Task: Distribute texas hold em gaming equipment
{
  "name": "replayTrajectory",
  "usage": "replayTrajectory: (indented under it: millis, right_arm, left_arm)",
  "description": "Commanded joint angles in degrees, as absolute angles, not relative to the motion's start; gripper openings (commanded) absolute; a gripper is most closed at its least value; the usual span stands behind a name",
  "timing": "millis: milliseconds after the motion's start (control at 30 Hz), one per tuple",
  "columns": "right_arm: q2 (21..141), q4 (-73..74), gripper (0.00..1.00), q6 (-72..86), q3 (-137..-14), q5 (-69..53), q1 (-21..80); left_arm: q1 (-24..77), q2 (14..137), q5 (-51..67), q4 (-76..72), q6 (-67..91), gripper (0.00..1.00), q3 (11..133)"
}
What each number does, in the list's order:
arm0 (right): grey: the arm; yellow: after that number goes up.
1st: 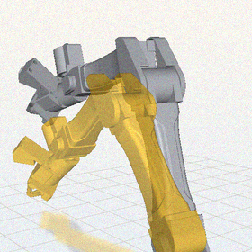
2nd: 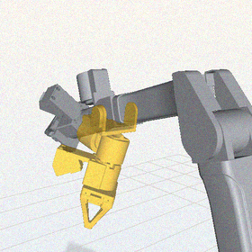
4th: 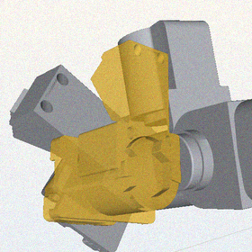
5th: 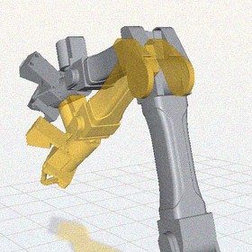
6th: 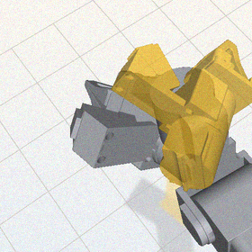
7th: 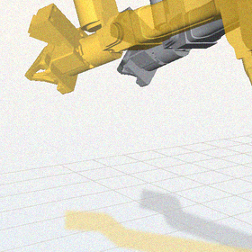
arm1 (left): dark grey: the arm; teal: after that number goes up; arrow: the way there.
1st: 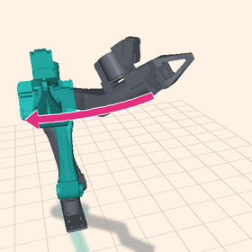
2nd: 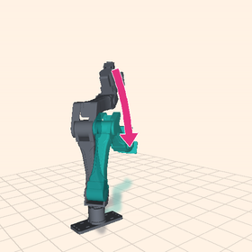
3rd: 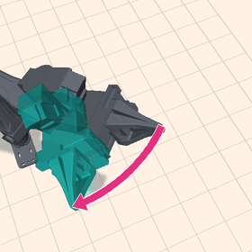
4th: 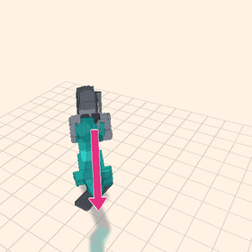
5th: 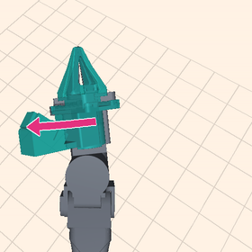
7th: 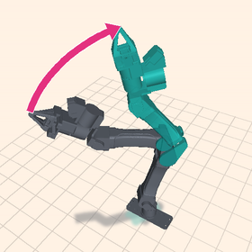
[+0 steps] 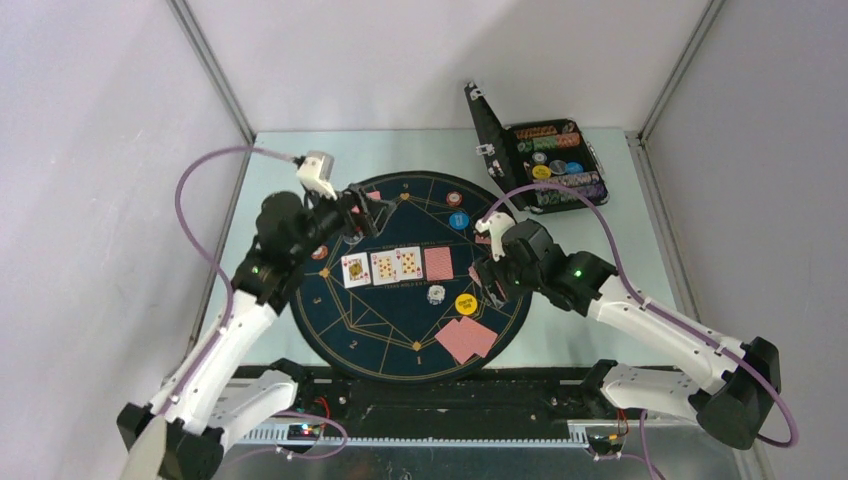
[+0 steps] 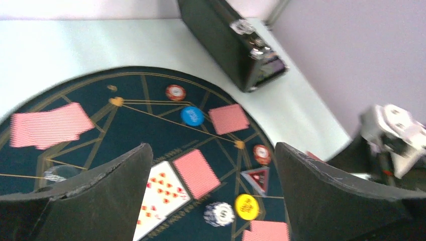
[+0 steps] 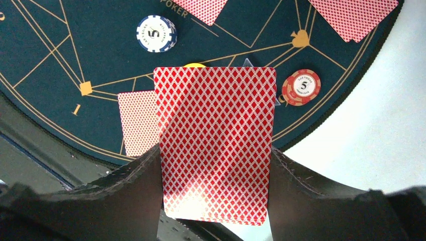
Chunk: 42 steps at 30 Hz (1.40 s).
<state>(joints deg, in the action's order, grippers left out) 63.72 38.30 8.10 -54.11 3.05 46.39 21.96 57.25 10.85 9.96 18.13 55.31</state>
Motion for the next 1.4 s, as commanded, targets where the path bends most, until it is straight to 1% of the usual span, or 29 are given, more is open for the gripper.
replayTrajectory:
  millis: [0,100,233,300,467,567,700,833,967,1033,1167,1367]
  right_arm:
    - [62.7,34.8,0.0,7.0,-54.3,3.0,47.7]
    - [63.3,34.6,0.0,6.9,-54.3,2.9,48.5]
    - [64.0,34.0,0.0,6.9,-54.4,2.1,49.4]
    - [64.4,34.0,0.0,6.9,-54.7,1.7,49.7]
    - [64.7,34.5,0.0,6.7,-54.9,1.8,50.3]
    - [64.7,34.5,0.0,6.7,-54.9,1.8,50.8]
    - [64.0,34.5,0.0,6.5,-54.9,1.6,50.9]
    - [63.6,34.2,0.0,6.4,-54.9,0.7,51.0]
    - [63.6,34.1,0.0,6.4,-54.9,0.7,51.0]
    - [63.6,34.1,0.0,6.4,-54.9,0.7,51.0]
    - [63.3,33.8,0.0,6.3,-54.9,0.7,51.0]
    - [62.8,34.2,0.0,6.5,-54.9,0.7,51.0]
  left_arm:
    - [23.9,52.9,21.3,-5.5,32.6,1.0,42.9]
    - [28.7,53.1,25.3,-8.6,37.3,1.0,38.4]
    - [36.1,55.6,22.7,-11.1,38.4,1.0,37.2]
    - [38.0,58.2,22.7,-12.5,39.1,1.0,37.9]
    - [40.9,66.6,26.7,-17.5,41.7,0.99,40.8]
    - [43.2,71.9,27.9,-15.3,40.0,0.96,43.8]
    - [43.9,76.4,28.3,-14.0,39.6,0.95,46.0]
    - [44.2,80.3,32.9,-17.9,42.1,0.94,46.4]
    - [44.5,82.2,38.0,-25.0,45.8,0.93,45.4]
    - [44.9,82.1,37.7,-24.2,44.8,0.93,45.6]
    - [46.1,83.0,36.1,-16.8,40.5,0.92,47.5]
    - [46.5,84.2,33.6,-11.2,37.9,0.88,48.8]
